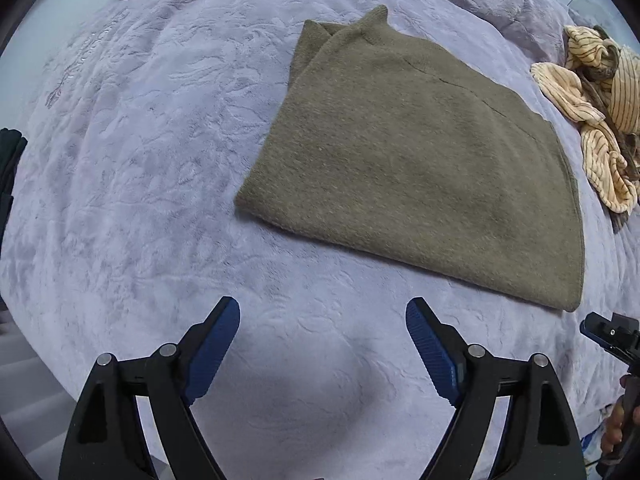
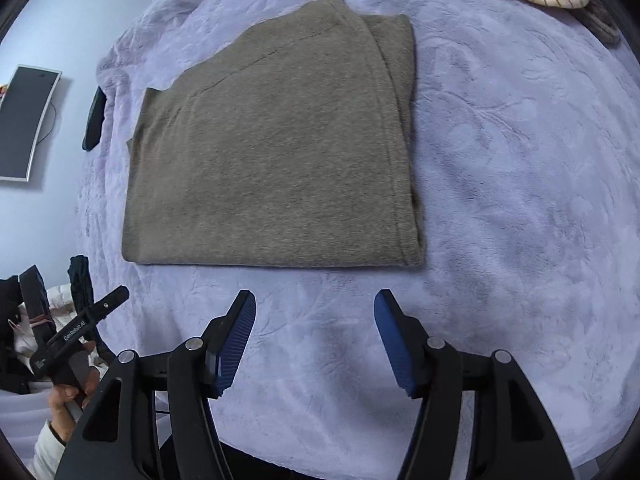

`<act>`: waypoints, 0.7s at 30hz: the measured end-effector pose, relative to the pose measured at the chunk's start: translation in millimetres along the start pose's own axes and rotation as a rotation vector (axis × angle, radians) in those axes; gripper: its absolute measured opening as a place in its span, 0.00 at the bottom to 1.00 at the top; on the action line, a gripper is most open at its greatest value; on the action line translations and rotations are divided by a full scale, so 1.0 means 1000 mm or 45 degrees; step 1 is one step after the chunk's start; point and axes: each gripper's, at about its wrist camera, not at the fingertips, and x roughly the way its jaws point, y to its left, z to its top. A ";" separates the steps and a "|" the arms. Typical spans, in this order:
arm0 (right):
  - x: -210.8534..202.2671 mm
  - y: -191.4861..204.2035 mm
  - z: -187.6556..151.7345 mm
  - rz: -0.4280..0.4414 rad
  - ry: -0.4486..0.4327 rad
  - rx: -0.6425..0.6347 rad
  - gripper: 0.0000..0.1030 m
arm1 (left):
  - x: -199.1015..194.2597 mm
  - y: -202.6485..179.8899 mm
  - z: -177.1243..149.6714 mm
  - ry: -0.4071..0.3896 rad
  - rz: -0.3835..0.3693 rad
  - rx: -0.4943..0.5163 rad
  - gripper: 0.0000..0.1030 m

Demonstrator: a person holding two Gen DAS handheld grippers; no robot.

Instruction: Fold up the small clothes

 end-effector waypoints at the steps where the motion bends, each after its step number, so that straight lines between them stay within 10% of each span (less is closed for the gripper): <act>1: 0.000 0.005 -0.001 0.004 0.003 -0.009 0.69 | -0.001 -0.001 -0.004 0.007 -0.012 -0.005 0.83; 21: 0.024 0.045 -0.042 -0.099 0.073 -0.143 0.81 | -0.010 -0.010 -0.028 0.061 0.028 0.018 0.83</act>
